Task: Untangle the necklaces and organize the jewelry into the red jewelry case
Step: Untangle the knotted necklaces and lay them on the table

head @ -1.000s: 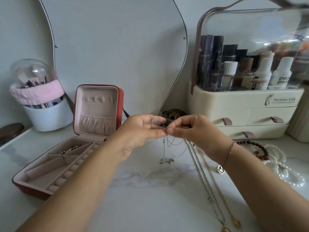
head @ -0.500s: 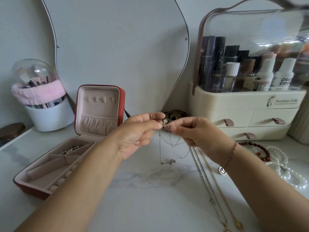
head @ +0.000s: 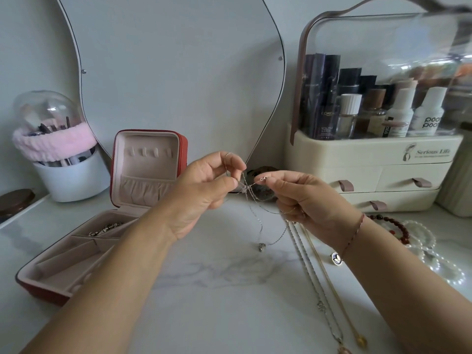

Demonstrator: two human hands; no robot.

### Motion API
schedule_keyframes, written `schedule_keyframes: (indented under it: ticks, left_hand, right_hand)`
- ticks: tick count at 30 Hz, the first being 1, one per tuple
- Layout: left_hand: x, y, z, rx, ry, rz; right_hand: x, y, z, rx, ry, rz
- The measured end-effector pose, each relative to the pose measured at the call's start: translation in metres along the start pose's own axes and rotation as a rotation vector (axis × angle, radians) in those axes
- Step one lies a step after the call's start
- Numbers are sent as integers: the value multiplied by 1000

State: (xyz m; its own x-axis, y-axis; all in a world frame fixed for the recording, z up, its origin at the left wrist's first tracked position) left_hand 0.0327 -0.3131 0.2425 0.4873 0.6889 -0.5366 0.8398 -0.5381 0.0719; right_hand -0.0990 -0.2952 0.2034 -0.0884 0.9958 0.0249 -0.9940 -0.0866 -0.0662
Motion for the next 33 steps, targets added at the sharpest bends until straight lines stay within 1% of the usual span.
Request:
schedule_keyframes:
  ticks: [3, 6, 10, 13, 16, 19, 25, 29, 33]
  left_hand:
    - [-1, 5, -1, 6, 6, -51]
    - [-2, 12, 1, 88, 37, -107]
    - [-2, 14, 2, 204, 71, -83]
    - [-2, 16, 1, 332, 72, -93]
    - [-3, 21, 3, 486, 86, -129]
    - [-2, 20, 5, 578, 102, -129]
    - [-1, 18, 11, 549, 145, -60]
    - [-1, 16, 7, 504, 137, 8]
    - [-2, 24, 2, 495, 112, -13]
  right_hand:
    - [0, 2, 0, -1, 4, -23]
    - [0, 6, 1, 20, 11, -61]
    - [1, 12, 2, 21, 31, -113]
    - [0, 19, 4, -39, 37, -147]
    - [0, 21, 3, -82, 20, -149]
    - [-2, 19, 1, -126, -6, -131]
    - [-5, 16, -1, -254, -42, -70]
    - [-4, 16, 2, -222, -19, -65]
    - [-1, 14, 7, -191, 2, -41]
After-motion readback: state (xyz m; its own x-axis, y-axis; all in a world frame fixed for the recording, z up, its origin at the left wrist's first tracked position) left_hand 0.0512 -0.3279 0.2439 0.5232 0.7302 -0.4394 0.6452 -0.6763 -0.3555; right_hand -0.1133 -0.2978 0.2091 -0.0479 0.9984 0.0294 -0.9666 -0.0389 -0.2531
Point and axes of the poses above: each hand's wrist, its own x-axis away from the middle knuckle, its own y-axis out of the back of the hand, z = x × y, the point moved 10 cm from there along -x, towards the middle knuckle, and after that the axes turned 11 degrees about -y, right-handed, at the moved point
